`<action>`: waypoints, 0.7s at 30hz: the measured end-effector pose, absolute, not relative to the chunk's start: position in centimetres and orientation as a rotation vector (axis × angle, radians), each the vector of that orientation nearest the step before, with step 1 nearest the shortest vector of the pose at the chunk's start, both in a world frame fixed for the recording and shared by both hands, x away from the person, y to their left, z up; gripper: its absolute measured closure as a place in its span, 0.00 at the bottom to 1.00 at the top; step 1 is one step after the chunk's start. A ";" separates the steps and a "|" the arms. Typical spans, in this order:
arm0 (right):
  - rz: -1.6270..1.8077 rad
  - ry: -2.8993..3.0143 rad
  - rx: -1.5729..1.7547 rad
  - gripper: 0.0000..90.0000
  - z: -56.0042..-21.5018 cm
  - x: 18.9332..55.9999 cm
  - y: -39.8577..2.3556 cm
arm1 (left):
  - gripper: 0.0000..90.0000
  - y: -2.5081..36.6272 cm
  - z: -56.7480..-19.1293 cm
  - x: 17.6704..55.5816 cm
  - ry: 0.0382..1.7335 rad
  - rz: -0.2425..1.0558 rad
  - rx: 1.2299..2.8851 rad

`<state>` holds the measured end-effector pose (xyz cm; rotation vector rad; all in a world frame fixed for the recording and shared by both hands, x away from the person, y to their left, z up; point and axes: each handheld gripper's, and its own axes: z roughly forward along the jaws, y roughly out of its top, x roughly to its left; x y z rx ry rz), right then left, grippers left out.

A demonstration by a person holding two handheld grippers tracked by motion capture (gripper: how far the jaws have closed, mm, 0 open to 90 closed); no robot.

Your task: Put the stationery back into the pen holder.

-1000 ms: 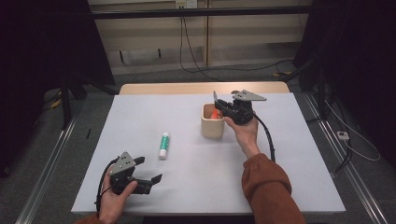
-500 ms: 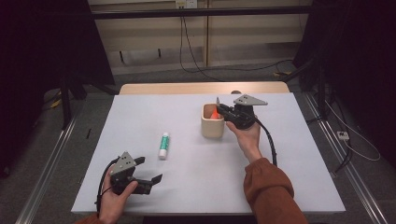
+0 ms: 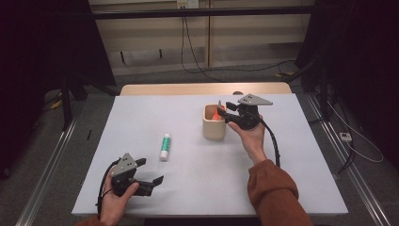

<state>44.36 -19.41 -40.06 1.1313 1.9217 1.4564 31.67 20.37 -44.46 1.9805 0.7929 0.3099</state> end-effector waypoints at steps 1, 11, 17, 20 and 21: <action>1.460 1.928 1.131 0.51 -40.0 44.3 -19.4 | 0.07 20.4 -44.5 31.7 0.792 0.308 1.982; 1.393 1.977 1.150 0.21 -39.5 43.3 -19.8 | 0.07 20.4 -44.5 31.7 0.802 0.304 1.977; 1.370 1.977 1.150 0.17 -39.4 42.4 -20.4 | 0.07 20.6 -44.5 31.7 0.820 0.306 1.968; 1.376 1.980 1.156 0.14 -39.3 41.9 -20.7 | 0.07 20.6 -44.4 31.7 0.817 0.310 1.970; 1.378 1.981 1.158 0.14 -39.3 41.7 -20.8 | 0.07 20.6 -44.4 31.7 0.820 0.310 1.968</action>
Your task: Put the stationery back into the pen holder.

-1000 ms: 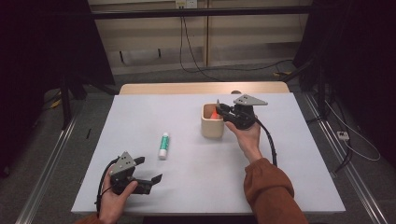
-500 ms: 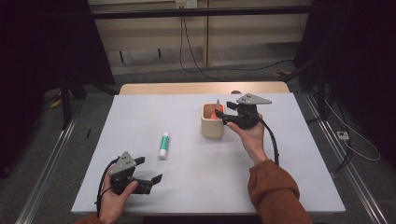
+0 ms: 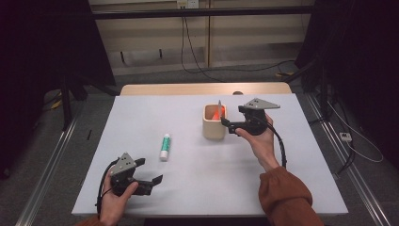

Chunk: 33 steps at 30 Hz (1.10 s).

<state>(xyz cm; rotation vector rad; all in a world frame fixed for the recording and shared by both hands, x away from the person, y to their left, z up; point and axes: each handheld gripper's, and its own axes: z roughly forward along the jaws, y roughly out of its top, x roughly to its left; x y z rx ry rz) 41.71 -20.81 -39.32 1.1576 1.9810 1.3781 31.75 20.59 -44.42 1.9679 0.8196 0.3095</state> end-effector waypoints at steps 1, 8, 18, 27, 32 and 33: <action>1.376 1.986 1.159 0.14 -39.4 41.5 -20.9 | 0.07 20.6 -44.4 31.8 0.823 0.311 1.965; 1.363 2.002 1.166 0.13 -40.3 40.0 -21.6 | 0.07 20.7 -44.3 31.9 0.842 0.306 1.953; 1.323 2.049 1.155 0.13 -41.3 37.5 -22.4 | 0.07 20.7 -44.1 31.9 0.857 0.305 1.965; 1.296 2.049 1.176 0.12 -42.4 34.8 -24.0 | 0.07 20.5 -44.1 32.0 0.873 0.348 1.945; 1.283 2.034 1.182 0.11 -42.6 33.6 -24.7 | 0.07 20.4 -44.1 32.1 0.906 0.390 1.939; 1.283 2.036 1.186 0.11 -42.7 33.4 -24.8 | 0.07 20.4 -44.1 32.1 0.910 0.396 1.940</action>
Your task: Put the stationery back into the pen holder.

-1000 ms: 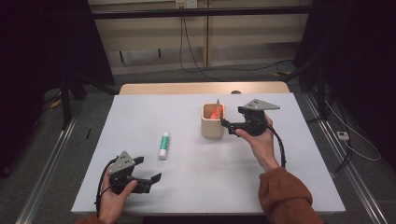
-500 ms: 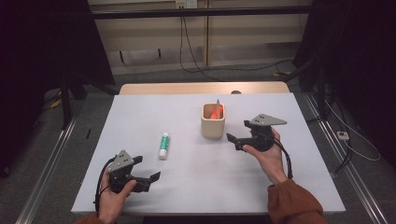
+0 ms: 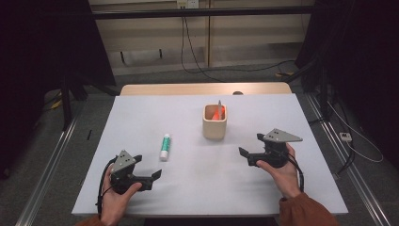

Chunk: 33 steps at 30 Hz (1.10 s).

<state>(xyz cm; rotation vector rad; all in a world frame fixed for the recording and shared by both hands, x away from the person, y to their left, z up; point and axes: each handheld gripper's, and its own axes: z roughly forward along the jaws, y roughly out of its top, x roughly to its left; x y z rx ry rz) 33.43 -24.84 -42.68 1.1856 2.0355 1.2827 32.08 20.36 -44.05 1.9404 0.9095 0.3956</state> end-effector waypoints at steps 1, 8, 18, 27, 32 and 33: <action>1.285 2.037 1.189 0.11 -42.8 33.2 -25.0 | 0.07 20.3 -44.1 32.1 0.912 0.401 1.938; 1.280 2.025 1.203 0.10 -43.0 31.8 -25.7 | 0.07 20.0 -43.9 32.3 0.957 0.393 1.905; 1.236 2.009 1.239 0.09 -43.9 29.3 -27.3 | 0.07 18.4 -43.9 33.8 1.043 0.368 1.929; 1.223 2.007 1.251 0.09 -44.3 28.8 -27.8 | 0.08 16.9 -43.6 36.8 1.159 0.331 1.959; 1.214 2.023 1.252 0.09 -44.5 29.0 -27.5 | 0.09 16.3 -43.6 38.0 1.237 0.382 1.972; 1.213 2.023 1.256 0.09 -44.6 29.0 -27.5 | 0.09 16.1 -43.6 38.2 1.241 0.387 1.982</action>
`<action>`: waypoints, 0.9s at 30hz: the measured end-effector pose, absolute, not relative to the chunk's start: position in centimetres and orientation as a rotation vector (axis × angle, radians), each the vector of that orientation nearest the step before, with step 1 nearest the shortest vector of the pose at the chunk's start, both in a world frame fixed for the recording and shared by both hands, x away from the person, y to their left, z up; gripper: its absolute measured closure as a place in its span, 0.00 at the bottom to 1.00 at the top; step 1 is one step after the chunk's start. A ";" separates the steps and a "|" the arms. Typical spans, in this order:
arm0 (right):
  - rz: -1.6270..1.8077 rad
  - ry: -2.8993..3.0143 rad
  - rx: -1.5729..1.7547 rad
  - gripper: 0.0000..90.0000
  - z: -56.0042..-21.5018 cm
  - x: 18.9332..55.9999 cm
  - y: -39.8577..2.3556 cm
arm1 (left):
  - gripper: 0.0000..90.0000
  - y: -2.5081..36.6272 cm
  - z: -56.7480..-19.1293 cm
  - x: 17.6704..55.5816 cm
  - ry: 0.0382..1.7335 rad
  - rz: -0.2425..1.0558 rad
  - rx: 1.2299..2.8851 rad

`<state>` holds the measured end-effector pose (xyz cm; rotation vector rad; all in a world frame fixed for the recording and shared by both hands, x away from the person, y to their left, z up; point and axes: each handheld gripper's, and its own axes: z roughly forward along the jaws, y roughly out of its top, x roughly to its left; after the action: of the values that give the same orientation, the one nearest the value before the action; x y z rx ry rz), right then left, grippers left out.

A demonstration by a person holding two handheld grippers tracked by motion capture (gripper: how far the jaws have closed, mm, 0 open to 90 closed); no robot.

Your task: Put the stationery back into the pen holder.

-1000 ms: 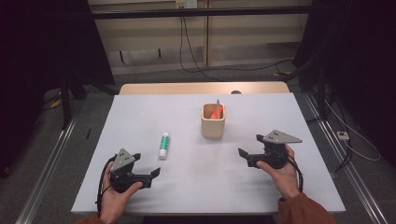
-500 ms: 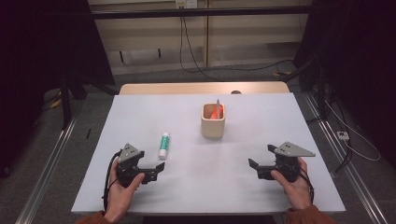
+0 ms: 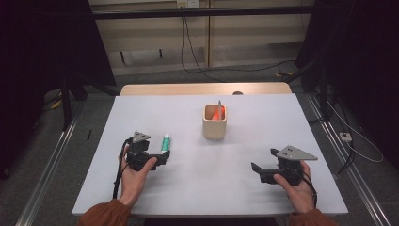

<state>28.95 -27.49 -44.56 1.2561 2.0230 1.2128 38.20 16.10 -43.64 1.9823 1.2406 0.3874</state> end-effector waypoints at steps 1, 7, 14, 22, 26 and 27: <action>1.212 2.024 1.254 0.09 -44.6 29.0 -27.5 | 0.10 15.9 -43.7 38.4 1.250 0.407 1.991; 1.211 2.027 1.263 0.09 -44.7 29.0 -27.5 | 0.11 14.8 -43.9 39.4 1.300 0.442 2.041; 1.208 2.034 1.262 0.09 -44.8 29.1 -27.4 | 0.19 13.4 -44.4 40.4 1.353 0.405 2.089; 1.207 2.039 1.260 0.09 -44.8 29.1 -27.4 | 0.37 13.2 -45.2 40.6 1.375 0.365 2.140; 1.213 2.049 1.263 0.09 -44.9 29.2 -27.4 | 0.43 12.9 -45.2 40.5 1.356 0.413 2.174; 1.211 2.049 1.264 0.09 -44.9 29.2 -27.3 | 0.46 12.9 -45.2 40.4 1.353 0.424 2.175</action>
<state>29.18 -27.34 -44.90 1.2639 2.0490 1.2109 40.45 12.90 -45.21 2.1750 1.3533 0.4239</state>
